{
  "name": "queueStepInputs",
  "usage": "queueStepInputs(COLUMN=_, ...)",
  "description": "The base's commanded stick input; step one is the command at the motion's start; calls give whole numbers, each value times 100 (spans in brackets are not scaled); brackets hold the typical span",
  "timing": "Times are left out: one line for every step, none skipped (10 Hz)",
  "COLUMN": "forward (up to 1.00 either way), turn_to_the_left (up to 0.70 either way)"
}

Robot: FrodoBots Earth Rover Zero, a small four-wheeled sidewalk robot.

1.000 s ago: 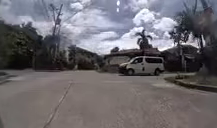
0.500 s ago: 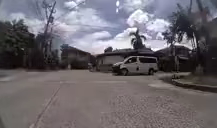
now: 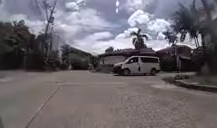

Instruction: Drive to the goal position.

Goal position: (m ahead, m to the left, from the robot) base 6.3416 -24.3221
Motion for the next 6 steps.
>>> queueStepInputs(forward=50, turn_to_the_left=0)
queueStepInputs(forward=50, turn_to_the_left=0)
queueStepInputs(forward=50, turn_to_the_left=0)
queueStepInputs(forward=50, turn_to_the_left=0)
queueStepInputs(forward=50, turn_to_the_left=0)
queueStepInputs(forward=50, turn_to_the_left=0)
